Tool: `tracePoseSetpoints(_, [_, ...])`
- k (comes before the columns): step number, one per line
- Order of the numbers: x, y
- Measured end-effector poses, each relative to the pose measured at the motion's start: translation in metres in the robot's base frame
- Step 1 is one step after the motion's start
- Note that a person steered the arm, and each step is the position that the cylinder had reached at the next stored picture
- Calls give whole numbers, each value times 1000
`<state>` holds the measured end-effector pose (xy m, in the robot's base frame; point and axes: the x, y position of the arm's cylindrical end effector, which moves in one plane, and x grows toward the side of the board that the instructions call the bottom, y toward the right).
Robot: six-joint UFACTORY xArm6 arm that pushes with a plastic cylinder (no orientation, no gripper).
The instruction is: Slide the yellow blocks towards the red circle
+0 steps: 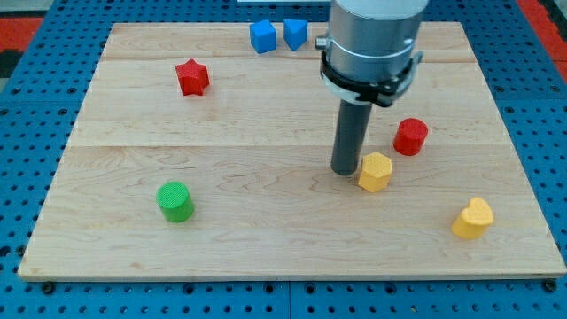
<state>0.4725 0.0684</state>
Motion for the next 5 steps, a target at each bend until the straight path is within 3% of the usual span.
tracePoseSetpoints(2, [75, 96])
tracePoseSetpoints(3, [54, 84])
tracePoseSetpoints(4, [33, 111])
tracePoseSetpoints(5, [66, 219])
